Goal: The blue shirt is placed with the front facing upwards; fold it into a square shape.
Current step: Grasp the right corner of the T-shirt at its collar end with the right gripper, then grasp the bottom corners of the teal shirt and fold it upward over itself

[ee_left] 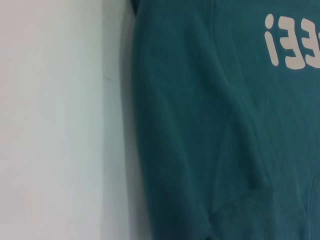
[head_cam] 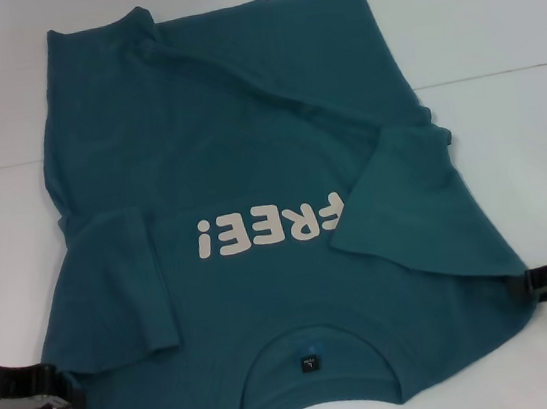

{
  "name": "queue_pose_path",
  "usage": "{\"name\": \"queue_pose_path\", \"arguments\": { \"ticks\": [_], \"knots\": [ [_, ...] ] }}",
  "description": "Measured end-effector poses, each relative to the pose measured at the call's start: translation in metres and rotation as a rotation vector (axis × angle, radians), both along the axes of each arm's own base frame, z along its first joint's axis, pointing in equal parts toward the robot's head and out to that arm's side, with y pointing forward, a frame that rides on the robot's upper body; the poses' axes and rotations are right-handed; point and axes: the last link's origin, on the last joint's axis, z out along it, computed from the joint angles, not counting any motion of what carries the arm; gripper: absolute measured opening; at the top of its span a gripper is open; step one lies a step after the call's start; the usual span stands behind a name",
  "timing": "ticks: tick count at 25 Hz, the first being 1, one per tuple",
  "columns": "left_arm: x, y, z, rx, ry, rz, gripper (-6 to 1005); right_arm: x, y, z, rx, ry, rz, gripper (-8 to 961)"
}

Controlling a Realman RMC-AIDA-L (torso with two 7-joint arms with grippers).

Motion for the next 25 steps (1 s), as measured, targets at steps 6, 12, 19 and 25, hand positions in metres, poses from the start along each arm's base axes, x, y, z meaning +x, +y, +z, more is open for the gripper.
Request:
{"name": "queue_pose_path", "arguments": {
  "ticks": [6, 12, 19, 25],
  "knots": [
    [0.0, 0.0, 0.0, 0.0, 0.0, -0.002, 27, -0.002, 0.001, 0.0, 0.003, -0.004, 0.0, 387],
    [0.0, 0.0, 0.0, 0.001, 0.0, -0.004, 27, -0.001, 0.0, 0.0, 0.006, -0.004, -0.016, 159],
    [-0.001, -0.001, 0.0, 0.0, -0.002, -0.006, 27, 0.005, -0.005, 0.003, 0.015, -0.007, -0.033, 49],
    [-0.001, -0.007, 0.006, -0.018, -0.022, -0.006, 27, 0.008, -0.014, 0.003, 0.015, 0.006, 0.009, 22]
  ]
}}
